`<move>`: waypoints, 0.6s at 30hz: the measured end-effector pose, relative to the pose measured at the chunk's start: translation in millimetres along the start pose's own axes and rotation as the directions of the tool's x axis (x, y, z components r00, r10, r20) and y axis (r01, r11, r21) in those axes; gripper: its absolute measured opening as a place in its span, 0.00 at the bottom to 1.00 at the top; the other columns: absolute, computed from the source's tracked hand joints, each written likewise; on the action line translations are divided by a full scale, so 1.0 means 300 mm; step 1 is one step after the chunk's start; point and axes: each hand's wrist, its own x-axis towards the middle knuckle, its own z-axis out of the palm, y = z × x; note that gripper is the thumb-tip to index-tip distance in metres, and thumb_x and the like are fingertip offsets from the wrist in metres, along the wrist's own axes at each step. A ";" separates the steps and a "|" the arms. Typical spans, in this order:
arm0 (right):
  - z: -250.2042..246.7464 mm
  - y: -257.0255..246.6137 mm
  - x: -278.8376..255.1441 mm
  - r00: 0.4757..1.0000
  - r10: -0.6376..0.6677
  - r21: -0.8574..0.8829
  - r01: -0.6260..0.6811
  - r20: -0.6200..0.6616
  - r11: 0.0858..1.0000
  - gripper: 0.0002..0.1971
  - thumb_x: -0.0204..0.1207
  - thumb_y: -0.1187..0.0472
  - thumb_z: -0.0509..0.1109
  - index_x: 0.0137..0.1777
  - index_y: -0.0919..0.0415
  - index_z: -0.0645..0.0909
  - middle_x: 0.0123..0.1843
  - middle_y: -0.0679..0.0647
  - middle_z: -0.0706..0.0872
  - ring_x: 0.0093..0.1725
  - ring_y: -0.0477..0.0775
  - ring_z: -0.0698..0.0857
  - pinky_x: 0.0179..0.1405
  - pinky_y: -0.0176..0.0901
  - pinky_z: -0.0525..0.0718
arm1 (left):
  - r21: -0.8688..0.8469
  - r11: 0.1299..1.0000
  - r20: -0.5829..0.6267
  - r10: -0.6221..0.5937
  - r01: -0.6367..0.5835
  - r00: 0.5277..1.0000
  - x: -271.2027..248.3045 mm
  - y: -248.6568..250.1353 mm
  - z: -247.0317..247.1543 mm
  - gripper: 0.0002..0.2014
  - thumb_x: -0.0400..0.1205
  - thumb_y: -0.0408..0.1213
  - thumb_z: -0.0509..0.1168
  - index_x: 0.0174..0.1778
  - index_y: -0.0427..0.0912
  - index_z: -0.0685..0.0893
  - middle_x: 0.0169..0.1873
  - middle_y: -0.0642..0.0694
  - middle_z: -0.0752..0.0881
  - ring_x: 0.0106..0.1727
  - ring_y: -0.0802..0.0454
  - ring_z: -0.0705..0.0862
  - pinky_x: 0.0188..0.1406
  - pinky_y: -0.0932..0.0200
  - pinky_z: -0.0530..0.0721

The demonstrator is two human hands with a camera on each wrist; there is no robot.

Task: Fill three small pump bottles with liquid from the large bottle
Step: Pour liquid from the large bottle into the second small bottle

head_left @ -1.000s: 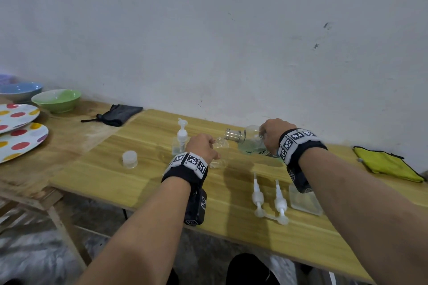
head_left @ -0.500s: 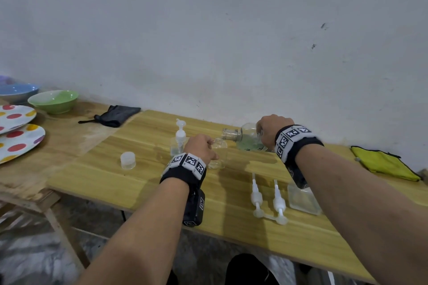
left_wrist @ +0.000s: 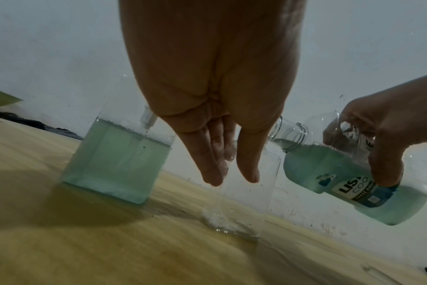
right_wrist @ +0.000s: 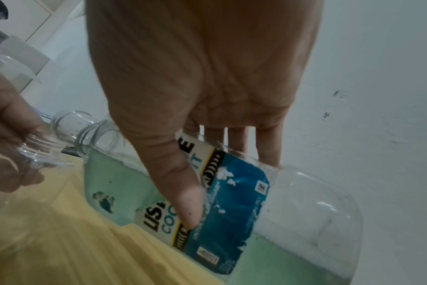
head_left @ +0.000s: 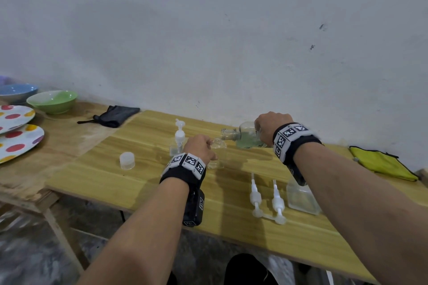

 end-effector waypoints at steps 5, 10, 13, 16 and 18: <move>-0.004 -0.001 0.003 1.000 -0.007 -0.024 0.006 -0.011 1.000 0.10 0.80 0.55 0.65 0.55 0.54 0.86 0.51 0.54 0.88 0.48 0.59 0.87 0.43 0.46 0.79 | 0.000 1.000 0.002 -0.008 0.008 1.000 -0.001 0.002 -0.001 0.26 0.71 0.33 0.81 0.64 0.38 0.84 0.55 0.40 0.89 0.57 0.44 0.88 0.59 0.52 0.85; -0.008 -0.003 0.009 1.000 -0.007 -0.042 0.006 -0.020 0.999 0.10 0.80 0.52 0.66 0.54 0.54 0.85 0.49 0.54 0.88 0.43 0.59 0.85 0.43 0.46 0.77 | 0.004 1.000 -0.002 -0.014 0.014 1.000 -0.005 0.004 -0.004 0.27 0.70 0.33 0.81 0.66 0.38 0.84 0.55 0.41 0.89 0.56 0.46 0.87 0.58 0.53 0.85; -0.006 -0.006 0.009 1.000 0.000 -0.041 -0.002 -0.028 0.999 0.11 0.80 0.49 0.66 0.52 0.54 0.86 0.46 0.53 0.88 0.41 0.58 0.84 0.41 0.46 0.77 | 0.010 1.000 -0.004 -0.008 0.008 1.000 -0.008 0.005 -0.004 0.27 0.71 0.34 0.80 0.67 0.38 0.83 0.55 0.42 0.89 0.56 0.46 0.87 0.57 0.54 0.84; -0.012 -0.007 0.000 1.000 -0.006 -0.048 0.004 -0.028 0.999 0.09 0.79 0.53 0.67 0.53 0.54 0.85 0.43 0.53 0.85 0.41 0.59 0.83 0.42 0.46 0.77 | 0.003 1.000 -0.002 -0.011 0.011 1.000 -0.010 0.005 -0.005 0.27 0.71 0.33 0.80 0.67 0.38 0.83 0.55 0.41 0.89 0.56 0.46 0.87 0.57 0.55 0.84; -0.019 -0.007 -0.007 1.000 -0.009 -0.045 0.008 -0.025 0.999 0.09 0.79 0.55 0.67 0.54 0.54 0.85 0.44 0.53 0.83 0.41 0.60 0.82 0.43 0.46 0.77 | 0.005 1.000 -0.002 -0.012 0.012 1.000 -0.012 0.007 -0.006 0.27 0.71 0.33 0.80 0.67 0.38 0.83 0.55 0.41 0.89 0.56 0.46 0.87 0.57 0.54 0.84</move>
